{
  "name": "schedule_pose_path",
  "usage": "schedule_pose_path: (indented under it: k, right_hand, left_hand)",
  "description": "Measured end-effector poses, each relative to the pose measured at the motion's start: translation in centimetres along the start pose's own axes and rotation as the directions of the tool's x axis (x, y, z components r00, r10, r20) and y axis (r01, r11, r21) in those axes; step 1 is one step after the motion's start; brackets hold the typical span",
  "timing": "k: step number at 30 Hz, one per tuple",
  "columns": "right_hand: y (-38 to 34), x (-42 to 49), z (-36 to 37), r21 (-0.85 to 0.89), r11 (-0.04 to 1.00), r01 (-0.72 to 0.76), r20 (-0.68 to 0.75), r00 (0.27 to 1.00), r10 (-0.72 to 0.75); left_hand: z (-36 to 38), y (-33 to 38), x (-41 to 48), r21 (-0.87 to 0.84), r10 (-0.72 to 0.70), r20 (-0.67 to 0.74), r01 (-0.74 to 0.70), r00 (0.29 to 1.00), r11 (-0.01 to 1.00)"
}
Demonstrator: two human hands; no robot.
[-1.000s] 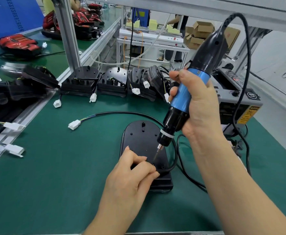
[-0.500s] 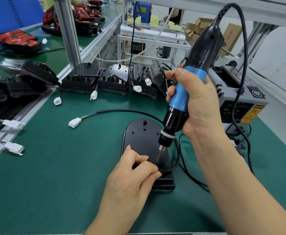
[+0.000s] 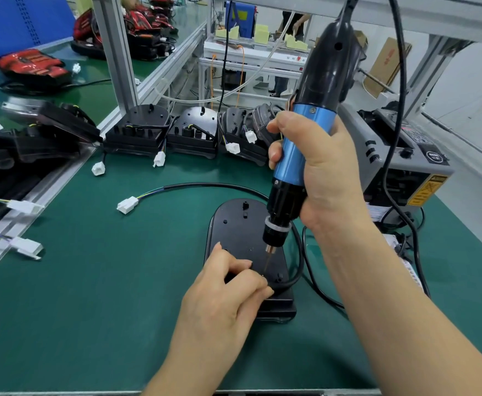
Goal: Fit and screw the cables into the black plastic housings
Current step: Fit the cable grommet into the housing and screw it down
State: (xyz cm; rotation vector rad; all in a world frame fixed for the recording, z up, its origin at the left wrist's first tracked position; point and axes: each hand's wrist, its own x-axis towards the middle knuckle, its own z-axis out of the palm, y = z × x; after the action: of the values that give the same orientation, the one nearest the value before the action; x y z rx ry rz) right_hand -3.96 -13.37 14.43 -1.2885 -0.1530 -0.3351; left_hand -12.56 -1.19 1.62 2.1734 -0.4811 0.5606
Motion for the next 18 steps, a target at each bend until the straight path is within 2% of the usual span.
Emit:
schedule_pose_path:
  k: [12, 16, 18]
  right_hand:
    - [-0.3, -1.2, 0.2, -0.015, 0.997, 0.073, 0.041, 0.997, -0.072]
    - [-0.3, -1.6, 0.2, 0.028, 0.995, 0.095, 0.099, 0.99, -0.097]
    - [-0.4, -1.7, 0.2, 0.037, 0.994, 0.105, 0.127, 0.986, -0.109]
  left_hand:
    - [0.0, -0.1, 0.1, -0.058, -0.03, 0.038, 0.033, 0.999, 0.998]
    - [-0.1, 0.0, -0.1, -0.126, -0.189, 0.06, 0.196, 0.98, 0.973]
    - [0.1, -0.1, -0.3, -0.129, -0.21, 0.057, 0.215, 0.976, 0.968]
